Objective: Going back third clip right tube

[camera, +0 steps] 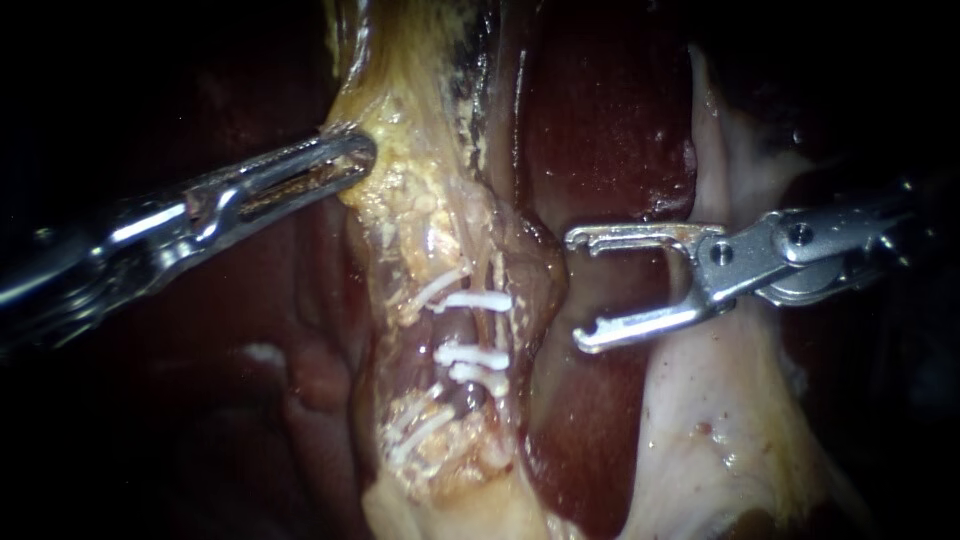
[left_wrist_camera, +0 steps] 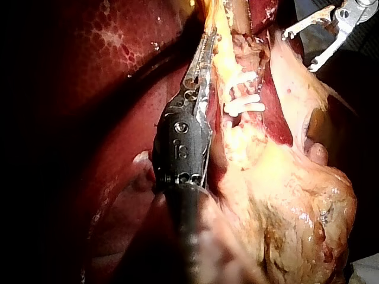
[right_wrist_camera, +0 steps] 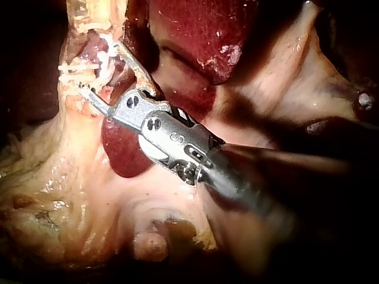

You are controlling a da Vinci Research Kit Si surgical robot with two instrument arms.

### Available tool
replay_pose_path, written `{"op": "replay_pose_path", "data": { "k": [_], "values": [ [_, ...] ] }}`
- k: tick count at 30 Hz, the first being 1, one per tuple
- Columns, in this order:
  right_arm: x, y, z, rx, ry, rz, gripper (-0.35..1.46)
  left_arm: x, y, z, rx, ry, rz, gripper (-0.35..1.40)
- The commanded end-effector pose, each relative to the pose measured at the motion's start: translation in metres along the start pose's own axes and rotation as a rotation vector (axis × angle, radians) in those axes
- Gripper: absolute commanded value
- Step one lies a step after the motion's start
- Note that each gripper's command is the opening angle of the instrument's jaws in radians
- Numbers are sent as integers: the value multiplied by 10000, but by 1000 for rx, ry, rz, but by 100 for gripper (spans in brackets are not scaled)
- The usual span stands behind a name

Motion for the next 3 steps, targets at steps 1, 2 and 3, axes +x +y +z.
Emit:
{"op": "replay_pose_path", "data": {
  "k": [1, 2, 3],
  "values": [
    [0, 0, 1, 0, 0, 0, 60, 0, 0, 0, 1, 0, 0, -35],
    [-1, 0, 1, 0, 0, 0, 60, 0, 0, 0, 1, 0, 0, -35],
    [-1, 0, 1, 0, 0, 0, 60, 0, 0, 0, 1, 0, 0, -35]
  ]
}}
